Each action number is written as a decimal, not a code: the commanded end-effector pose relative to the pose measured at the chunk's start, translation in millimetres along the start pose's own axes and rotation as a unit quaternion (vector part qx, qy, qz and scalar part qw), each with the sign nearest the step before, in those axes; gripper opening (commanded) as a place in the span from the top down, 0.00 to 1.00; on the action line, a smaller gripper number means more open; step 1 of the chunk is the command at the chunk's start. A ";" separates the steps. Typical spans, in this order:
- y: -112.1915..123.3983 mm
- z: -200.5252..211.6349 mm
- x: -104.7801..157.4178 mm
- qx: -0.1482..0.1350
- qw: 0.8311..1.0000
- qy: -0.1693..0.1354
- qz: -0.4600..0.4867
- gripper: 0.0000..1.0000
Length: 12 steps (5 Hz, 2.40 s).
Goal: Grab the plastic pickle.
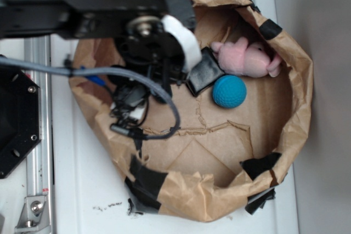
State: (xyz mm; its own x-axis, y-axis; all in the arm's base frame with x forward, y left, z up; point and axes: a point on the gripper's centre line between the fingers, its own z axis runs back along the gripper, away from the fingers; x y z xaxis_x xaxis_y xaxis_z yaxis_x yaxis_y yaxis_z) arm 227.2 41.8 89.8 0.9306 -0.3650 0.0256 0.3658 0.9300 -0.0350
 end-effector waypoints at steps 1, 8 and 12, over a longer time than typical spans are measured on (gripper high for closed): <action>4.9 -29.7 -1.3 0.018 0.998 0.017 -0.049 0.00; -1.6 -79.1 14.1 0.046 0.994 0.036 -0.095 0.00; -6.7 -25.6 6.0 0.047 0.995 -0.066 0.056 0.00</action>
State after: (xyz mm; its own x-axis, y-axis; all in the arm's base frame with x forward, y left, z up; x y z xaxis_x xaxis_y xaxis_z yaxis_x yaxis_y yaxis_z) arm 224.7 31.9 57.8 0.9590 -0.2535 0.1271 0.2521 0.9673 0.0274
